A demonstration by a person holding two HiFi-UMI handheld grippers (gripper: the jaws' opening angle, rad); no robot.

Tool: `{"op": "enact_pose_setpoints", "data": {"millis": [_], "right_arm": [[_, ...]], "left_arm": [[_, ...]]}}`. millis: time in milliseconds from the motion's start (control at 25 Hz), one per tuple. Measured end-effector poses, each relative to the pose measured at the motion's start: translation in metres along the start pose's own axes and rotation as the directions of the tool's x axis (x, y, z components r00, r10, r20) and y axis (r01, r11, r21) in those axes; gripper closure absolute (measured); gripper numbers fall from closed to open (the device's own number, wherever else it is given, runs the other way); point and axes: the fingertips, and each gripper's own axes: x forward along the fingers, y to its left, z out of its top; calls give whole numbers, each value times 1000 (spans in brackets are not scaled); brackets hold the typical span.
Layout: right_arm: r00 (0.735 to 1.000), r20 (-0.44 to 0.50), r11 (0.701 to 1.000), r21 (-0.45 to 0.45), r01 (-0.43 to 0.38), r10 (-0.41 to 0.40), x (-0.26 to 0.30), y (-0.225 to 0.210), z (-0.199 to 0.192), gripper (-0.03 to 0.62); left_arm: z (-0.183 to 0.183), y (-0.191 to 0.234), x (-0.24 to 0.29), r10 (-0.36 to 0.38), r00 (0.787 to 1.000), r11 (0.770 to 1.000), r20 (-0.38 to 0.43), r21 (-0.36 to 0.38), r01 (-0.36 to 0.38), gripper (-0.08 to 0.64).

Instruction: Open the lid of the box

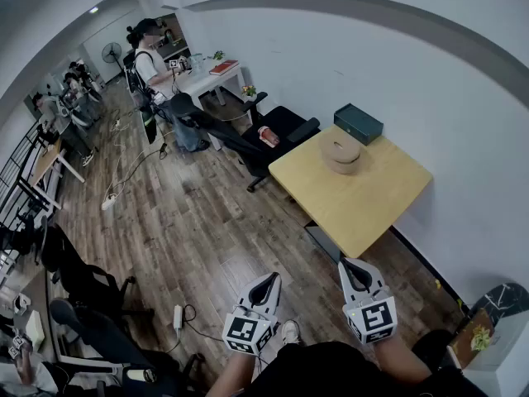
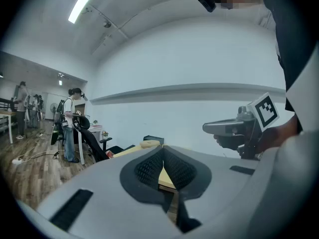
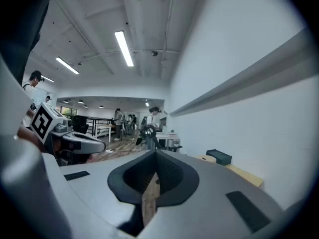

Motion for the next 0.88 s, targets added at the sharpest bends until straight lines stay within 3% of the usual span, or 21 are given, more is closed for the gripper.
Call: {"op": "enact_pose_setpoints", "data": {"millis": [520,880], "right_arm": [[1000,3,1000,27,2,-2,-8,-4,-4,574],[999,40,999,33,-14,13,10,4,6,566]], "left_arm": [[1,-12,-9,-5,1000,1000,0,-4,5,540],[5,4,-3,-20,1000,999,12,-26,21,540]]}}
